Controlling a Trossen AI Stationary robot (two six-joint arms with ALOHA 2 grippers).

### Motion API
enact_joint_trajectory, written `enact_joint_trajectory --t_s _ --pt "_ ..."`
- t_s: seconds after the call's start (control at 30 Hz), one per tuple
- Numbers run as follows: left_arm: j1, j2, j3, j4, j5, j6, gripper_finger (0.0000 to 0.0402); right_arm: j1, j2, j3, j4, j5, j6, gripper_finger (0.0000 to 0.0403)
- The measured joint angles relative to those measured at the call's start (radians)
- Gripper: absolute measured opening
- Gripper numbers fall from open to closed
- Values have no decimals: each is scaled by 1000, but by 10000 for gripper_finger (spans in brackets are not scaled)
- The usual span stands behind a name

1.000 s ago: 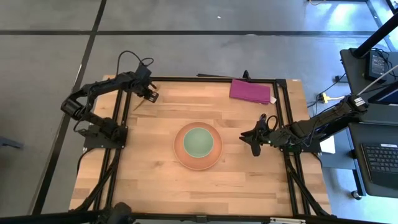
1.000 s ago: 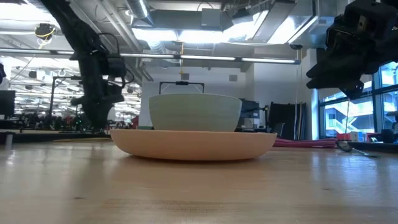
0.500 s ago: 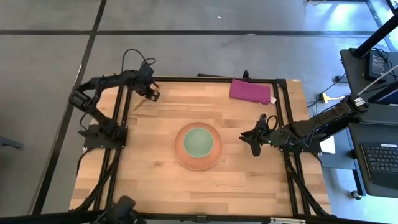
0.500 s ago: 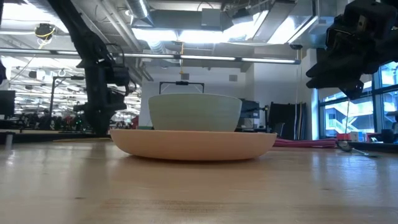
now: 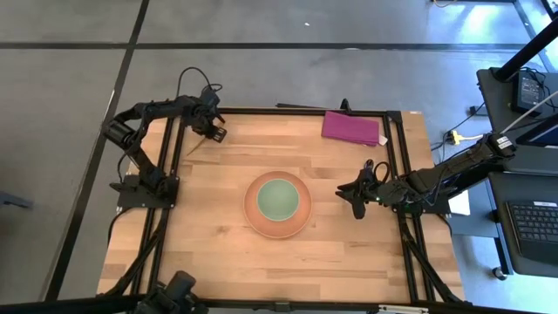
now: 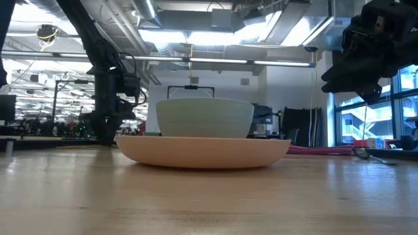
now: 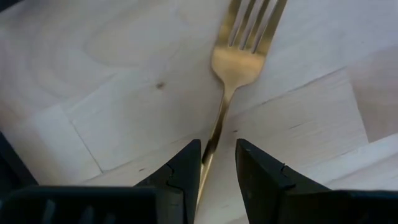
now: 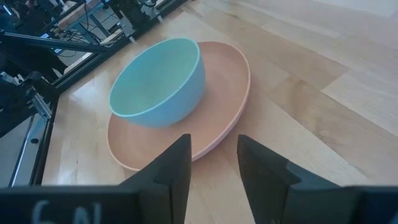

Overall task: Set table place
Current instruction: Put the golden fork on the left side of the orange plate

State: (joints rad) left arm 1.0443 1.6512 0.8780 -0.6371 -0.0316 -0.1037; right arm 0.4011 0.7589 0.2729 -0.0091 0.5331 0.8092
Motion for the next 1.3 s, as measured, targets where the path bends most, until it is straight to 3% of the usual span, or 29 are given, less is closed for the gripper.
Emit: enact_joint_trajectory --t_s 0.2,0.43,0.5,0.8,1.07,1.3 --pt "0 7 0 5 0 1 85 0 0 0 0 -1 0 131" --pt "-21 57 5 28 -12 3 15 0 0 0 1 -3 1 131" --pt "-25 59 10 23 -12 3 10 0 0 0 0 -3 1 131" --pt "-78 -31 145 -253 -61 -71 7 0 0 0 0 -2 35 131" --pt "-308 -207 234 -508 -51 -322 6 11 1 0 -25 -10 20 131" --pt "-691 -327 236 -514 -22 -708 4 82 82 0 -88 32 107 131"
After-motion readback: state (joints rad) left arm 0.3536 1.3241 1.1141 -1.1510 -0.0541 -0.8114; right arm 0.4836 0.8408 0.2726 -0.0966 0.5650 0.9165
